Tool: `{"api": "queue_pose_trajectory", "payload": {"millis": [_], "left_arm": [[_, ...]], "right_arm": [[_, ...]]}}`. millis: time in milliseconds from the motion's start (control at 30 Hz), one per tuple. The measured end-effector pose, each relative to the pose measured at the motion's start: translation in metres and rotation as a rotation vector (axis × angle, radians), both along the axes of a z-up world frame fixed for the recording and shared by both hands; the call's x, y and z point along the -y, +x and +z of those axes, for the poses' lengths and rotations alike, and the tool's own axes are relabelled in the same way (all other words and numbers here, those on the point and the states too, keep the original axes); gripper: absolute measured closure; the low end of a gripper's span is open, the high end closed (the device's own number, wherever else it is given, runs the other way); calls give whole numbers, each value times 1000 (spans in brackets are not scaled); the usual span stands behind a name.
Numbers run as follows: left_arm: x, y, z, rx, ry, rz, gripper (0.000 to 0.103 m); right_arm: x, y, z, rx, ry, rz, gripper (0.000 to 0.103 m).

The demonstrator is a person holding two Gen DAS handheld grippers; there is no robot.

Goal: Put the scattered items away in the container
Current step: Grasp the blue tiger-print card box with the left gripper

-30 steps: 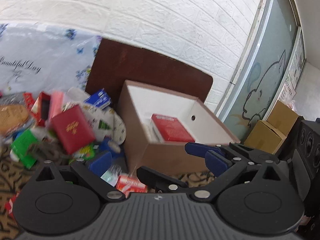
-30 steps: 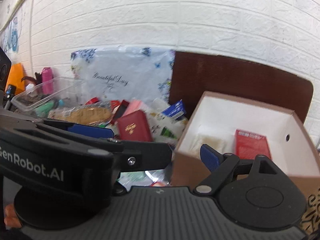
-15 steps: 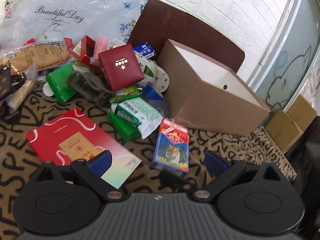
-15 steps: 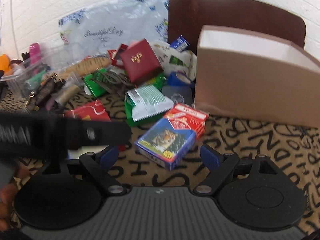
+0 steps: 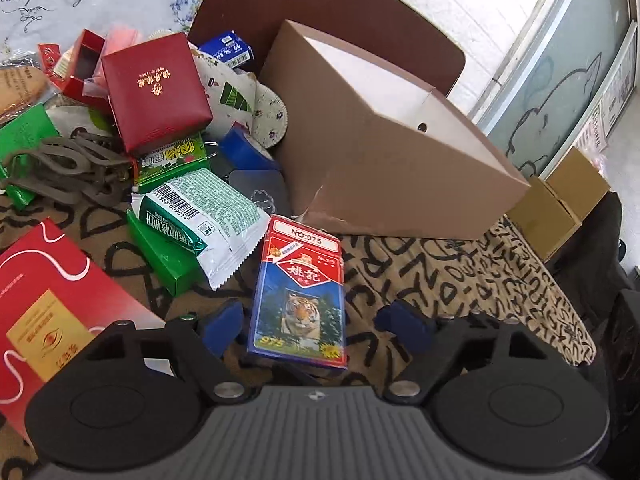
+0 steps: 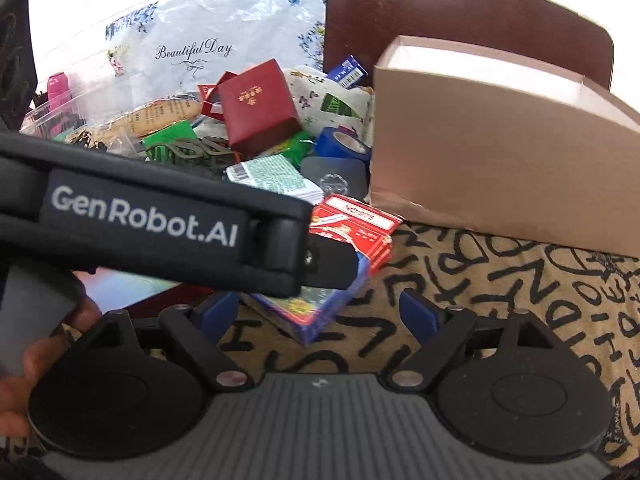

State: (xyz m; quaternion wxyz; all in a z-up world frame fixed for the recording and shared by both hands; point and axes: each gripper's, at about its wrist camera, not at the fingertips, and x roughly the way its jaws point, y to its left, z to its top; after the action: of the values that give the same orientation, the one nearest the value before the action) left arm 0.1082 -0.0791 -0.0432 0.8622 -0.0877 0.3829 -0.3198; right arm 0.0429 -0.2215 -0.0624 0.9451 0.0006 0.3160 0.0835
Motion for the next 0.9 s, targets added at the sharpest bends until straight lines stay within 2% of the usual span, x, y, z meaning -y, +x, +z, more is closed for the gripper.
{"api": "queue_pose_trajectory", "payload": {"millis": [67,200,300,367,433,667,900], "left_arm": [[0,5,-3,-19,0,-7,24],[1,13,-10,-64,16,-8,37],[3,15,-10,-57,30,-21,43],[6,15,-11,-61,38,-36,51],[9,14,-10,-52,49,-43,52],[13,20,-10,-77,55,-60,52],[15,12,-8,-58,82,-70,53]], "right_arm": [[4,0,-2,6,3,17,18],[6,2,-5,-8,13,56,20],[5,5,-8,-15,11,76,23],[5,5,-9,-11,10,88,29],[7,5,-9,-11,19,95,35],[13,5,-9,-17,43,93,35],[12,4,-9,-19,32,104,37]]}}
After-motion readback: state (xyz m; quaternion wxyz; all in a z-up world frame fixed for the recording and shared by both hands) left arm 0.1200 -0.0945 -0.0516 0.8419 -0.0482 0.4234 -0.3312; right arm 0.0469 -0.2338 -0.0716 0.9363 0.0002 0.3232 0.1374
